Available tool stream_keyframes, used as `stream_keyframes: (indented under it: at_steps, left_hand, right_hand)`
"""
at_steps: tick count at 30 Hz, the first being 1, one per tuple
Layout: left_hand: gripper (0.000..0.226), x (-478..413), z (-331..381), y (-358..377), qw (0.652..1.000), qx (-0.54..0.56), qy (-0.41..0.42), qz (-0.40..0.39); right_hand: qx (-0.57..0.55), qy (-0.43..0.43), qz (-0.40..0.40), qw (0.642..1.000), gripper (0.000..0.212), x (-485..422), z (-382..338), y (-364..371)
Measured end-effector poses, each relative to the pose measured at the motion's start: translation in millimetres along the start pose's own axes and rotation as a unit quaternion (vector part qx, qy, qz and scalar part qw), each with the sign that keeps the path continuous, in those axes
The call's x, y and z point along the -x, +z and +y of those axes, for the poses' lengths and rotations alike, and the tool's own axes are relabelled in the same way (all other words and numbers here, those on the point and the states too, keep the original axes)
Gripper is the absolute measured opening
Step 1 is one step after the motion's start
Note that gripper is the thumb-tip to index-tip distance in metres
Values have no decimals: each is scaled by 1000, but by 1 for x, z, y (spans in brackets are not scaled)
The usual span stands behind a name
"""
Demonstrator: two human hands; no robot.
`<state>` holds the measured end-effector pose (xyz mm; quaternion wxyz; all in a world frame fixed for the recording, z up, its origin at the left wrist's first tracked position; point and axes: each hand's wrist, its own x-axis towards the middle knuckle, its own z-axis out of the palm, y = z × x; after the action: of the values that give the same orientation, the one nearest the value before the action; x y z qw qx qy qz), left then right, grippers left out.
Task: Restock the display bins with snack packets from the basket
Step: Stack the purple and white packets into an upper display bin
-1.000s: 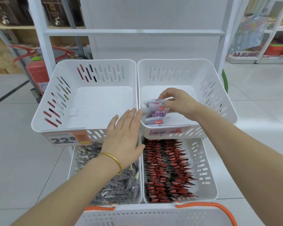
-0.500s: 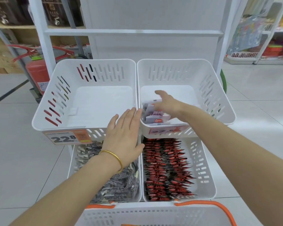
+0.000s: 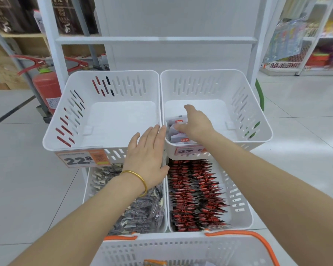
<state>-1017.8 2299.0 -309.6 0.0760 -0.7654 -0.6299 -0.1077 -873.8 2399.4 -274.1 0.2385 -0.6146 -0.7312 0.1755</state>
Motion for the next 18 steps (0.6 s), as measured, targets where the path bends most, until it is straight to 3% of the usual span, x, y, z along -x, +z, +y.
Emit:
stream_keyframes:
  at_steps: [5,9,14,18]
  left_hand:
    - [95,-1,0,0,1000,4,-1,1]
    - [95,-1,-1,0,1000,7,0,-2]
    - [94,-1,-2,0,1000,9,1,0]
    - [94,-1,-2,1,1000,6,3,4]
  right_hand:
    - [-80,81,-89,990,64,-7,8,-10]
    - [-228,100,-82,965,54,-11,8,-16]
    - [-143,47,-176,973,53,-13,8,-16]
    - [-42,-10,-125,991,49,-16,11,-8]
